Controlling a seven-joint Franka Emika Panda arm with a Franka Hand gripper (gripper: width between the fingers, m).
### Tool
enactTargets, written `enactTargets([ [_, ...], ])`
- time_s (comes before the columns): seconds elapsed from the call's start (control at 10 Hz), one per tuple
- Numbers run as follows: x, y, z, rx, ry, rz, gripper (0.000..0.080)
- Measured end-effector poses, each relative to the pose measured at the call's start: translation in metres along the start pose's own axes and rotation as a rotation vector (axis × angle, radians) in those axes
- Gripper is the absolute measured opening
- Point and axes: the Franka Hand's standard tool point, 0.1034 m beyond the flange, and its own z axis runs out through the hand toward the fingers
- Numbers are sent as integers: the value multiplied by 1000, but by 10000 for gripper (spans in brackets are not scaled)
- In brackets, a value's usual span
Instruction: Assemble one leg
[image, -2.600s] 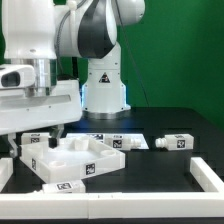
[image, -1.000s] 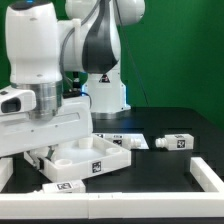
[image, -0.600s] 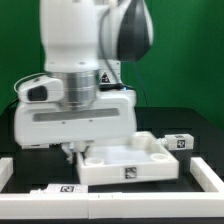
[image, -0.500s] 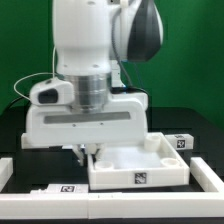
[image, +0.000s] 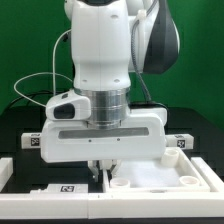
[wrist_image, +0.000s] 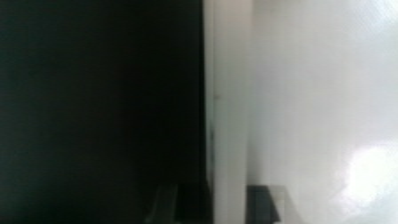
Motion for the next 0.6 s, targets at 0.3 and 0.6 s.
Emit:
enactTargets([
  [0.3,1,-5,5,-18,-7,11,54],
  [0.6,1,-5,5,-24,-18,25,54],
])
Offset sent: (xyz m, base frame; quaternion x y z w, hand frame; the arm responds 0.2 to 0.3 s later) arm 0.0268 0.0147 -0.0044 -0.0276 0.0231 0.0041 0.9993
